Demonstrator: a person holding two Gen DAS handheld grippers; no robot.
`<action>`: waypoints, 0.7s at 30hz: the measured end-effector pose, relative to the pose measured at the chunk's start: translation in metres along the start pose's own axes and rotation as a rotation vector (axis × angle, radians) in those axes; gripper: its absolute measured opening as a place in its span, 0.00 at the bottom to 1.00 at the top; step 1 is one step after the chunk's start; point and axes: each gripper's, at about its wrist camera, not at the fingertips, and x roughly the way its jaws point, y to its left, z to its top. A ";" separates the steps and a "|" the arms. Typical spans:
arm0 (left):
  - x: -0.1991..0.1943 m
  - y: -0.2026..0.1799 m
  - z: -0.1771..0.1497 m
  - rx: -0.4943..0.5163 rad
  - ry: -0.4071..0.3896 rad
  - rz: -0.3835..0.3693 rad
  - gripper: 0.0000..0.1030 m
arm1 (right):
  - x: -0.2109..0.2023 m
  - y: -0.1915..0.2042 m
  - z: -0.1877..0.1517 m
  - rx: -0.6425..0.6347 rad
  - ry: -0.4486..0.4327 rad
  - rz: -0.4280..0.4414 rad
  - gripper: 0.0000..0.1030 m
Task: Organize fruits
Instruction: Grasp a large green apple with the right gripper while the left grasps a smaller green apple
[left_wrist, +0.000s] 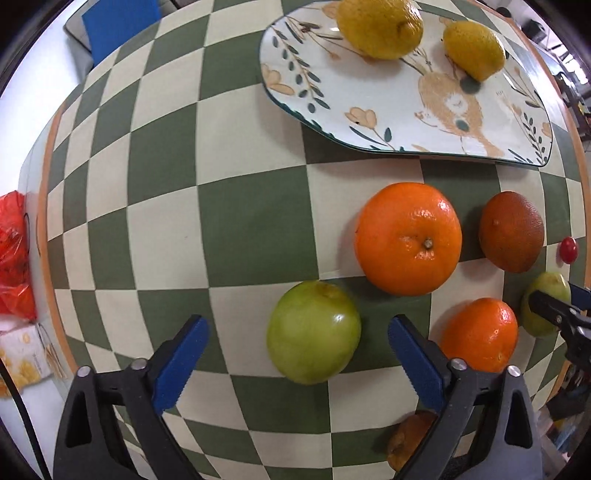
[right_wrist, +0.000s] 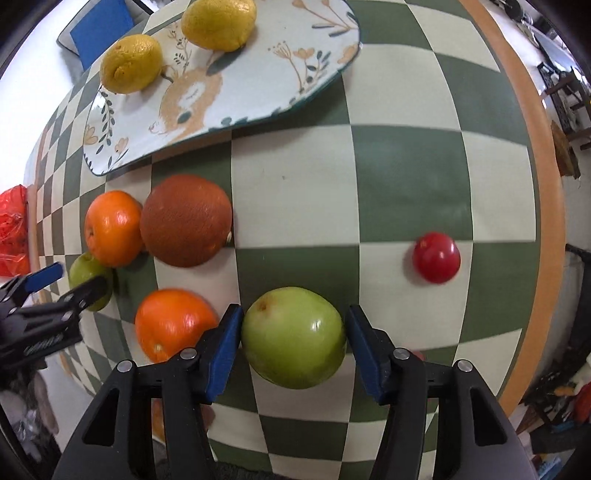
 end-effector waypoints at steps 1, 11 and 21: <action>0.004 -0.001 -0.001 0.004 0.008 -0.005 0.77 | 0.001 -0.001 -0.002 0.004 -0.002 0.006 0.58; 0.014 0.002 -0.035 -0.116 0.054 -0.091 0.50 | 0.005 -0.008 -0.007 0.024 0.004 0.037 0.60; 0.014 0.011 -0.050 -0.188 0.042 -0.113 0.50 | 0.005 -0.001 0.006 -0.039 0.003 -0.007 0.60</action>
